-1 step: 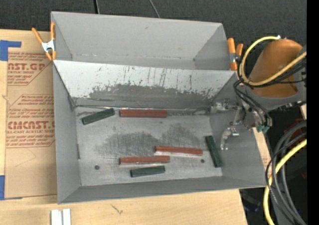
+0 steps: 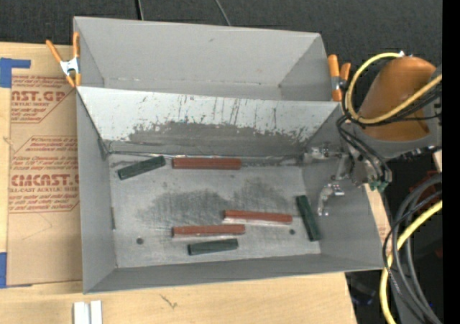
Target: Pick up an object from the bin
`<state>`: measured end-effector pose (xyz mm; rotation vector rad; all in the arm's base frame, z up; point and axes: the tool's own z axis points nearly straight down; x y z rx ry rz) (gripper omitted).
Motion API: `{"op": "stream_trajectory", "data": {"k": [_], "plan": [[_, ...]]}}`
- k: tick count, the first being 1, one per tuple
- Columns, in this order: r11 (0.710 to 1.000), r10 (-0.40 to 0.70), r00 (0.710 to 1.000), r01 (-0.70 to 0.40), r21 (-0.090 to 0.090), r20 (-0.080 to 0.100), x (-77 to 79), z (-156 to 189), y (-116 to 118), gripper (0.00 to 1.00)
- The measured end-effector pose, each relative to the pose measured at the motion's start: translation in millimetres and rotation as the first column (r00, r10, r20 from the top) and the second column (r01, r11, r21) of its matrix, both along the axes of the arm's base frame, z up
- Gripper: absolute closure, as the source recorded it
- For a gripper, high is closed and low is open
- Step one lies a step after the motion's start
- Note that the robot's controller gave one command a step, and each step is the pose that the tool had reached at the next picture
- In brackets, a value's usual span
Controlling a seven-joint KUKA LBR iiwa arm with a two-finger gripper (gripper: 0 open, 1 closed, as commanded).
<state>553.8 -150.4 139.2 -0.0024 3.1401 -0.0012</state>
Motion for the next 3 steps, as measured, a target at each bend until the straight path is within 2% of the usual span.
{"op": "stream_trajectory", "data": {"k": [1,2,3], "plan": [[0.998,-0.07,0.998,0.07,0.003,-0.009,-24.6,-67,77,1.0],[0.998,-0.07,0.998,0.07,0.002,-0.009,-24.5,-67,77,1.0],[0.998,-0.057,0.998,0.057,0.001,0.001,-23.3,80,100,1.0]]}}
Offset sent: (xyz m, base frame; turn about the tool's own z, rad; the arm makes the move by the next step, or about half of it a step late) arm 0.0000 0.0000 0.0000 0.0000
